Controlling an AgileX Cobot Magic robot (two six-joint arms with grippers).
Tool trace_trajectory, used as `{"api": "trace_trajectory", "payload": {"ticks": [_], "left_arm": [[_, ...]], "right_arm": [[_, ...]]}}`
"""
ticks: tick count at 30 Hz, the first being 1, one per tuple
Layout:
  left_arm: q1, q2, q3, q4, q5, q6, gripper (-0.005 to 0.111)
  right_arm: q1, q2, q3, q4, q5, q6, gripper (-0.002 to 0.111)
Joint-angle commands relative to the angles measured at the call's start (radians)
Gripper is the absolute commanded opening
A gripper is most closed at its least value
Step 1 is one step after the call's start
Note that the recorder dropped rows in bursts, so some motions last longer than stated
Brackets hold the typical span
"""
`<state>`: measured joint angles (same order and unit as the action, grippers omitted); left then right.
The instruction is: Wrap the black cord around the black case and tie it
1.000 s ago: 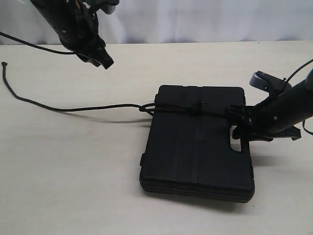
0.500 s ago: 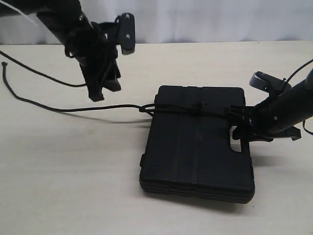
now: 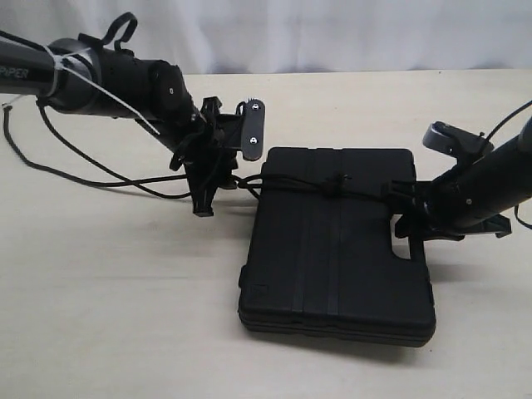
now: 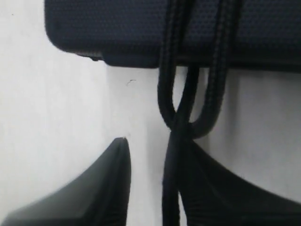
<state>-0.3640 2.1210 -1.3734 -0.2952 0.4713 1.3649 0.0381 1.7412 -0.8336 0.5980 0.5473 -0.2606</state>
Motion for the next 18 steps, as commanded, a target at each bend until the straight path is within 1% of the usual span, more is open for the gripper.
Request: {"api": "trace_trajectory", "payload": {"ticks": [1, 3, 5, 6, 8, 10, 11, 13, 15, 18], "left_arm": [[-0.003, 0.007, 0.004, -0.005, -0.010, 0.002, 0.030], [-0.003, -0.004, 0.004, -0.005, 0.009, 0.000, 0.019], [-0.003, -0.030, 0.003, -0.005, 0.044, -0.008, 0.004], [-0.003, -0.047, 0.003, -0.005, 0.061, -0.009, 0.000], [-0.003, -0.085, 0.003, -0.005, 0.093, -0.022, 0.000], [-0.003, -0.120, 0.003, -0.005, 0.096, -0.058, 0.000], [-0.003, -0.139, 0.003, -0.005, 0.096, -0.073, 0.000], [-0.003, -0.171, 0.003, -0.005, 0.096, -0.089, 0.000], [-0.003, -0.202, 0.003, -0.005, 0.107, -0.089, 0.000], [-0.003, -0.232, 0.004, 0.001, 0.129, -0.106, 0.000]], "right_arm": [[-0.003, -0.020, -0.011, 0.015, 0.027, -0.020, 0.004], [-0.003, -0.020, -0.011, 0.015, 0.031, -0.020, 0.004], [-0.003, -0.020, -0.011, 0.015, 0.033, -0.020, 0.004], [-0.003, -0.020, -0.011, 0.015, 0.033, -0.020, 0.004], [-0.003, -0.020, -0.011, 0.015, 0.033, -0.020, 0.004], [-0.003, -0.020, -0.011, 0.012, 0.030, -0.020, 0.005], [-0.003, -0.020, -0.012, 0.012, 0.030, -0.020, 0.008], [-0.003, -0.020, -0.013, 0.012, 0.030, -0.020, 0.015], [-0.007, -0.020, -0.027, -0.005, 0.054, -0.015, 0.027], [-0.040, -0.020, -0.064, -0.015, 0.148, -0.009, 0.047]]}}
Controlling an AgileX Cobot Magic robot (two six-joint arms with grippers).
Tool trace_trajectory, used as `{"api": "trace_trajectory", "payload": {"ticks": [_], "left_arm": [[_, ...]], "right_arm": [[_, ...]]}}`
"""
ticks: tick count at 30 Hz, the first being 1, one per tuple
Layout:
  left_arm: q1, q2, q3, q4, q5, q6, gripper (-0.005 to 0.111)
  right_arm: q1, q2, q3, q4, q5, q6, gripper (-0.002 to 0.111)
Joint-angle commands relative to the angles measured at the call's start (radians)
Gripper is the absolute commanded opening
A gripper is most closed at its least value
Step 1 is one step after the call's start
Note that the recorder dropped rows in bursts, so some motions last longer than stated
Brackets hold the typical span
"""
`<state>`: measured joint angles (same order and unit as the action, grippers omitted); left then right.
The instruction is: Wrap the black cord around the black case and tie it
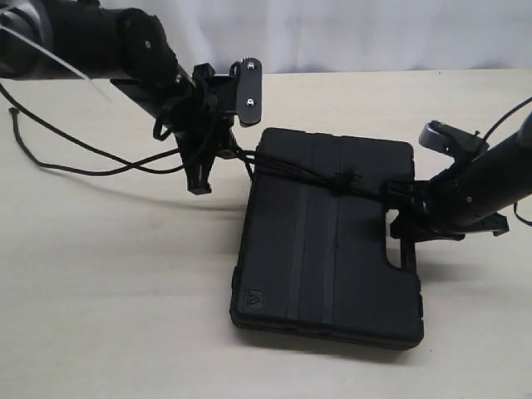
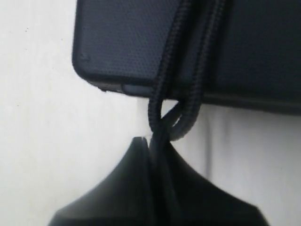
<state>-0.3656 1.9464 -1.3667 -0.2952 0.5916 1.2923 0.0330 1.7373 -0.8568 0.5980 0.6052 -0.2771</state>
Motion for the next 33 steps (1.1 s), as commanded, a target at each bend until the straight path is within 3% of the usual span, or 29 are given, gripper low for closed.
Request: {"api": "trace_trajectory", "payload": {"ticks": [1, 7, 15, 20, 33], "left_arm": [[-0.001, -0.061, -0.002, 0.009, 0.009, -0.052, 0.000], [-0.001, -0.065, -0.002, 0.023, 0.061, -0.096, 0.000], [-0.001, -0.065, -0.002, 0.021, 0.068, -0.096, 0.000], [-0.002, -0.065, -0.002, 0.021, 0.076, -0.096, 0.000], [-0.002, -0.065, -0.002, -0.007, 0.077, -0.096, 0.000]], "right_arm": [[-0.046, -0.016, -0.053, -0.015, 0.120, 0.008, 0.051], [-0.065, -0.019, -0.033, -0.028, 0.205, 0.000, 0.056], [-0.065, -0.019, 0.032, 0.162, 0.097, -0.153, 0.056], [-0.065, 0.002, 0.033, 0.179, 0.021, -0.161, 0.056], [-0.065, 0.139, 0.033, 0.332, -0.002, -0.314, 0.054]]}}
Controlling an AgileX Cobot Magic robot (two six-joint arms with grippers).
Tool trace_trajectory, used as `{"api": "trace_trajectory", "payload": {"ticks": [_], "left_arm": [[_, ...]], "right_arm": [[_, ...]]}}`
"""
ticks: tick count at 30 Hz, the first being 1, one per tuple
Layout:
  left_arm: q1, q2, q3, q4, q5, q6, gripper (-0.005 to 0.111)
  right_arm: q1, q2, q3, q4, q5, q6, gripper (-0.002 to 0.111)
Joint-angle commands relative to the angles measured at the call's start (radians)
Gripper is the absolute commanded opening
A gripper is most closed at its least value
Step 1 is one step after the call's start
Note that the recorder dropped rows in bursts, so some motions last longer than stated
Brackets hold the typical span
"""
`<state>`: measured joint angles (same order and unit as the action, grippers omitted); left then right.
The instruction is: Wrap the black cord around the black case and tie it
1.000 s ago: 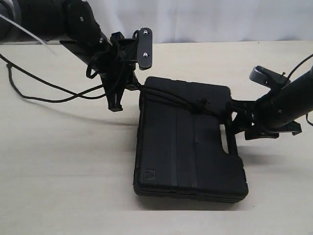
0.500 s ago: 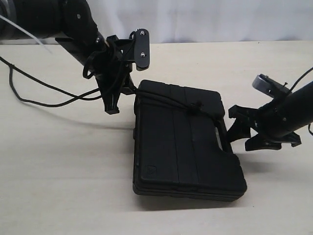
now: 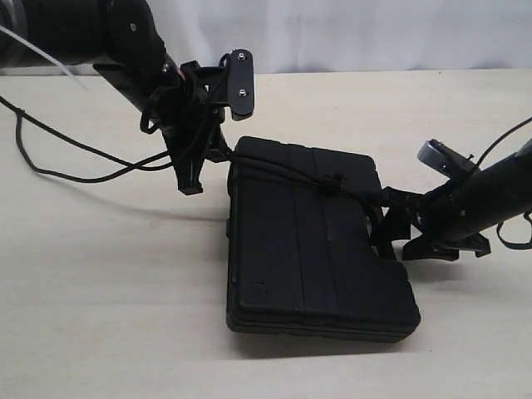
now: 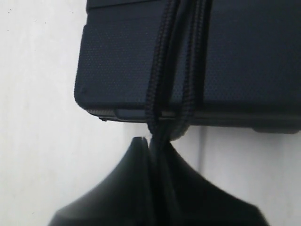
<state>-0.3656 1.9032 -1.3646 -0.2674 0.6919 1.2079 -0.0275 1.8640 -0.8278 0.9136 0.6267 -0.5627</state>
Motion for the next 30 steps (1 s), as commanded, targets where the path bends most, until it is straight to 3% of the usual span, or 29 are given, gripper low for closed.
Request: {"api": "trace_trajectory", "payload": {"ticks": [1, 8, 12, 19, 26, 30], "left_arm": [[-0.002, -0.022, -0.004, -0.035, -0.024, -0.011, 0.000], [-0.002, -0.022, -0.004, -0.038, -0.019, -0.011, 0.000], [-0.002, -0.022, -0.004, -0.038, -0.015, -0.011, 0.000], [-0.002, -0.022, -0.004, -0.038, 0.023, -0.013, 0.000], [0.008, -0.068, -0.004, -0.032, 0.014, -0.025, 0.000], [0.056, -0.075, -0.004, -0.032, 0.046, -0.099, 0.000]], "right_arm": [[-0.004, 0.013, 0.004, 0.016, -0.028, -0.028, 0.052], [0.002, 0.023, 0.004, 0.007, -0.030, -0.073, 0.027], [0.074, 0.023, 0.004, -0.086, -0.074, -0.038, 0.005], [0.150, 0.023, 0.004, -0.194, -0.179, 0.101, 0.004], [0.095, 0.023, 0.004, -0.226, -0.180, 0.168, 0.004], [0.046, 0.023, 0.004, -0.226, -0.122, 0.184, 0.004]]}}
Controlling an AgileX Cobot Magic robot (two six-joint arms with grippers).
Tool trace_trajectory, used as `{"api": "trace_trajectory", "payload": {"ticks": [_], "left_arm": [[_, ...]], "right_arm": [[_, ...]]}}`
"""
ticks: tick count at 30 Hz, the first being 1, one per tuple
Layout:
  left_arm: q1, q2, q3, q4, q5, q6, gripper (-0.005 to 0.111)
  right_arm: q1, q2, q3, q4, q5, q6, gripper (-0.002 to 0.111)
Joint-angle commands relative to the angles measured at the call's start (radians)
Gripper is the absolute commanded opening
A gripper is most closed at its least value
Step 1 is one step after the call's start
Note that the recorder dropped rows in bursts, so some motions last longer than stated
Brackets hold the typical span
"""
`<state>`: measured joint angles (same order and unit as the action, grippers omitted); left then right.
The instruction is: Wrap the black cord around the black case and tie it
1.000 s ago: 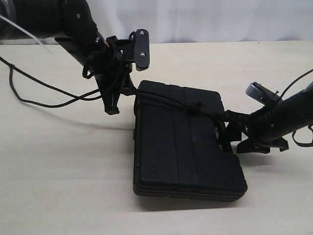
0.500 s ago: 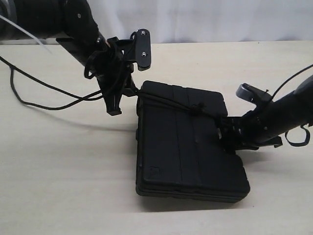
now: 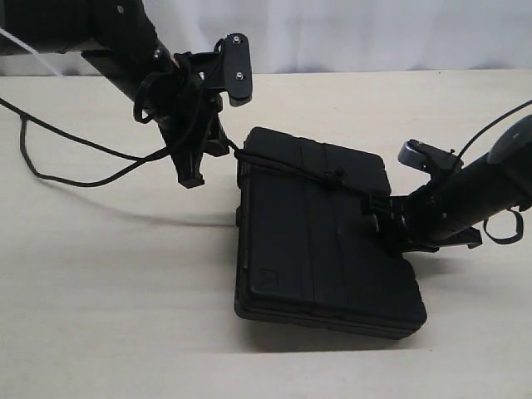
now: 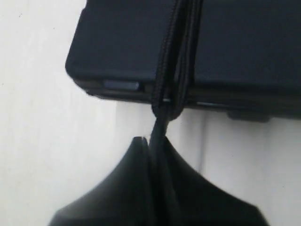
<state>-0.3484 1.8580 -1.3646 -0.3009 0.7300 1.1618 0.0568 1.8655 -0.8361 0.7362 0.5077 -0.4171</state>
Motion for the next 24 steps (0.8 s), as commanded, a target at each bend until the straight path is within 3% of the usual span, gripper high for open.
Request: {"api": "trace_trajectory", "payload": {"ticks": [1, 9, 24], "left_arm": [[0.045, -0.032, -0.004, 0.001, 0.029, -0.061, 0.000], [0.045, -0.034, -0.004, 0.046, -0.030, -0.192, 0.000], [0.045, -0.037, -0.004, 0.112, -0.083, -0.195, 0.000]], "right_arm": [[-0.043, 0.022, 0.012, -0.049, 0.011, 0.048, 0.004], [-0.043, 0.022, 0.012, -0.047, 0.014, 0.028, 0.004], [-0.043, 0.022, 0.012, -0.047, -0.028, 0.028, 0.004]]}}
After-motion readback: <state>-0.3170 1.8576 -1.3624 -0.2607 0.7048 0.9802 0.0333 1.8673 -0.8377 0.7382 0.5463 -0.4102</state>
